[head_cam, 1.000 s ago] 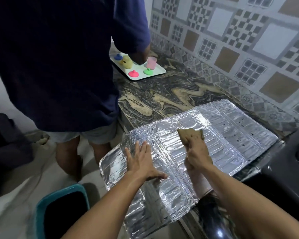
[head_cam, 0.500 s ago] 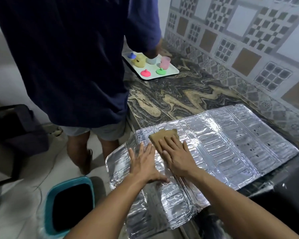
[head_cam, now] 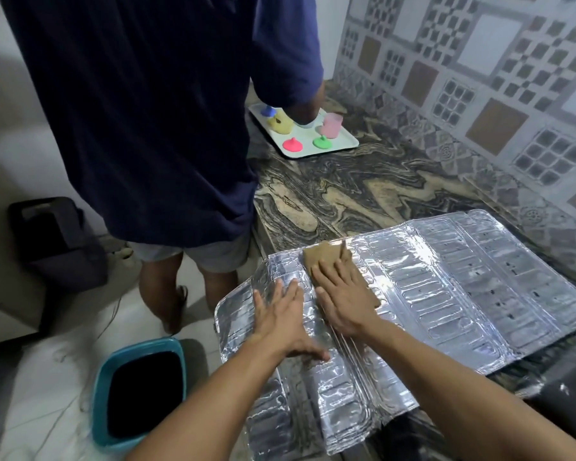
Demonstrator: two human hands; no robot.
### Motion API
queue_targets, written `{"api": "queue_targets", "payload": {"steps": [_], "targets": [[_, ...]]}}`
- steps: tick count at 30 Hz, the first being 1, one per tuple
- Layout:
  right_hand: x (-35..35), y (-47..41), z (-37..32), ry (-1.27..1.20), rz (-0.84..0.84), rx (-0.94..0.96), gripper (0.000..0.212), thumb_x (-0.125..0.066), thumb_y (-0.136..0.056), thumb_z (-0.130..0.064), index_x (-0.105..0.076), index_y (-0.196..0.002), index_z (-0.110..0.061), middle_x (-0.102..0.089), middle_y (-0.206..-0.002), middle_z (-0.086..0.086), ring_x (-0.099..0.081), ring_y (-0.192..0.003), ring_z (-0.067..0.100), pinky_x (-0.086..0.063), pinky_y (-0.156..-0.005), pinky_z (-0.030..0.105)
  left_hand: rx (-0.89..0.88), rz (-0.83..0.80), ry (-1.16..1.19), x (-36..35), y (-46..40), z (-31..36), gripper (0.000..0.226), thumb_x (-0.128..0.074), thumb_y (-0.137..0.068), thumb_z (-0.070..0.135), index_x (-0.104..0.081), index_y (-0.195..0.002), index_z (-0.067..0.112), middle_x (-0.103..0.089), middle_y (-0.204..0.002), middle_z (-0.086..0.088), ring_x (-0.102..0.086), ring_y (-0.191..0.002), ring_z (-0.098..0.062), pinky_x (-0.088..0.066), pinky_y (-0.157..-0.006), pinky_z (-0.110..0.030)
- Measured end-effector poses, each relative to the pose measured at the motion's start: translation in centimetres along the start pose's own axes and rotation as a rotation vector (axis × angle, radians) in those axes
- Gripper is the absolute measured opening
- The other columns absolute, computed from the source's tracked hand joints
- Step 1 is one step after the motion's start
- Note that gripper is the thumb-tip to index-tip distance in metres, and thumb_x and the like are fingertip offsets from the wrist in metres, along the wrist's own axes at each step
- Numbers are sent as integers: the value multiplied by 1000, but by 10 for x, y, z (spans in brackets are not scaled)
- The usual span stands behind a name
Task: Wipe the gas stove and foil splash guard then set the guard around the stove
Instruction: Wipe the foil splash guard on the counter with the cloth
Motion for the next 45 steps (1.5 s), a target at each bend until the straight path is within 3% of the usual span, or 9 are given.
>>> {"api": "queue_targets", "payload": {"steps": [7,11,14,17,25,32,37,41,45], "targets": [[5,54,-16,1,112,8,61,-18,-91,-45,-42,-144,-26,-44,-149,1,-34,-140,27,-24,-115,50,0,10,1,0,-1,-1,139,-72,-50,76,-1,-154,16,7,-162,-3,9,-149,-25,7,-116,-59],[16,17,-17,78,0,-10,66,-6,-89,-47,-24,-151,-30,-26,-158,-2,-18,-146,25,-14,-116,52,2,-1,10,0,0,-1,139,-74,-51,75,-2,-154,16,6,-162,-3,9,-149,-25,7,-116,-58],[15,-3,-15,86,-55,-19,53,-19,-100,-35,-17,-153,-30,-15,-161,-4,-2,-149,26,-5,-118,53,11,-9,7,2,1,0,139,-73,-51,76,-2,-154,16,7,-162,-2,10,-149,-24,3,-117,-60],[14,18,-13,75,-58,-28,56,-28,-97,-31,-20,-152,-32,-16,-161,-7,-4,-150,23,-7,-118,53,18,-12,-17,2,0,1,139,-73,-51,76,-3,-154,15,5,-163,-2,8,-149,-25,2,-116,-61],[6,104,-18,-10,-99,-106,68,0,-86,-50,-18,-151,-38,-3,-157,-18,5,-149,15,-1,-120,51,8,-14,-22,2,-3,1,141,-72,-49,78,-3,-154,14,6,-162,-5,6,-149,-28,1,-114,-64],[3,148,-15,-29,-64,-98,71,-41,-75,-23,-39,-145,-33,-26,-157,-12,-11,-148,17,-12,-118,51,-11,-2,-27,5,-3,0,141,-73,-45,78,-9,-154,14,2,-163,-5,2,-149,-30,-2,-112,-69],[0,167,-13,-12,164,-6,50,-66,-68,-13,-69,-116,-23,-63,-130,-2,-55,-119,29,-47,-92,48,-20,-1,-39,6,-3,1,139,-75,-46,76,-12,-153,12,-2,-162,-7,-1,-148,-31,-6,-111,-71],[2,177,-13,-23,267,42,32,-63,-75,-6,-76,-100,-21,-69,-118,-3,-59,-92,28,-52,-73,42,-29,-9,-26,7,-2,2,139,-76,-45,76,-13,-152,12,-3,-162,-6,-3,-148,-31,-9,-111,-70],[4,185,-14,12,283,117,25,-56,-84,-11,-78,-88,-21,-71,-109,-5,-57,-78,25,-48,-68,38,-40,-8,-37,8,0,1,140,-74,-45,78,-13,-152,12,-3,-162,-6,-4,-148,-31,-9,-110,-71]]}}
Point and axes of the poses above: each hand's wrist, its own y-axis away from the middle knuckle, its own x-axis out of the back of the hand, z = x × y, the point moved 4 cm from there along -y, towards the middle knuckle
